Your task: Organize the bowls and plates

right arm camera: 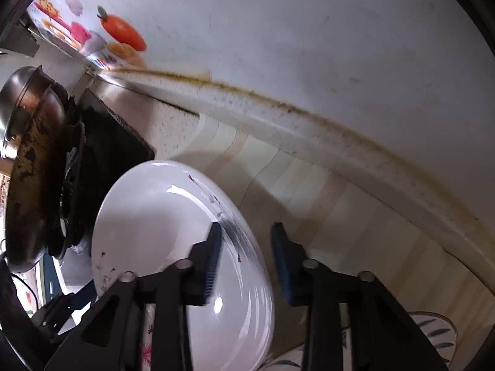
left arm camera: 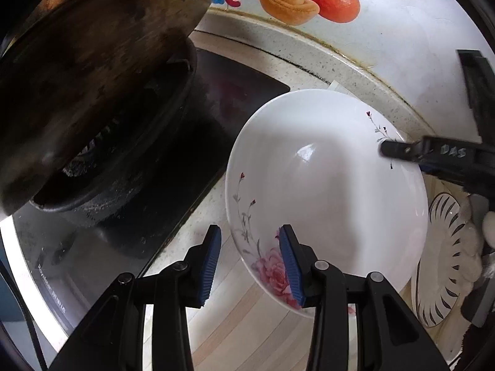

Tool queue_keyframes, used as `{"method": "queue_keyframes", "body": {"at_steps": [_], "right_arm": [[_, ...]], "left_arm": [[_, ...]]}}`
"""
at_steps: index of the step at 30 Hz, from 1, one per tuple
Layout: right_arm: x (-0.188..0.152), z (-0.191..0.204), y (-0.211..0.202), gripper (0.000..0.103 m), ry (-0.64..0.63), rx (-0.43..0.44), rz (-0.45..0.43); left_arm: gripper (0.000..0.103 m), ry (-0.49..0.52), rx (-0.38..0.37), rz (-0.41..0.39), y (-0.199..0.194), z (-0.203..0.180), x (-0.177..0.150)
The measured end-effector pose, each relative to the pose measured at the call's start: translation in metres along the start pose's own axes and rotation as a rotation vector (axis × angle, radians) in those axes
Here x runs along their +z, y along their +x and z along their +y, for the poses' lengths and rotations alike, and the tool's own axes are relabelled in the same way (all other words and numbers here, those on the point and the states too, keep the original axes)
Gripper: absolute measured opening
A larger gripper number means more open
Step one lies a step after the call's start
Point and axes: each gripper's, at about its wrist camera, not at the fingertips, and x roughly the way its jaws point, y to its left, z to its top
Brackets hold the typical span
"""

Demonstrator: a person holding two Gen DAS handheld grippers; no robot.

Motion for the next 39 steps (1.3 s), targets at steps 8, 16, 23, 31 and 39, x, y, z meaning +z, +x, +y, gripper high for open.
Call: {"method": "queue_keyframes", "body": {"at_steps": [8,16,23,31,39], "right_arm": [[-0.003,-0.008,-0.004,0.024,0.024,0.044,0.003],[-0.019,-0.008,-0.021,0.020,0.029,0.062,-0.018],[-0.041,-0.013,-0.059,0.020,0.076,0.068,-0.066],[-0.078,-0.016,-0.124,0.019,0.129,0.050,-0.128],[-0.151,-0.029,-0.201,0.019,0.240,0.011,-0.205]], "left_arm": [[0.032,-0.012,-0.008,-0.017,0.000,-0.002,0.004],[0.030,-0.023,-0.026,-0.048,-0.020,0.000,-0.002],[0.030,0.020,-0.058,-0.090,-0.052,-0.010,-0.009],[0.030,0.095,-0.126,-0.103,-0.098,-0.026,-0.023],[0.030,0.216,-0.202,-0.091,-0.138,-0.054,-0.048]]}}
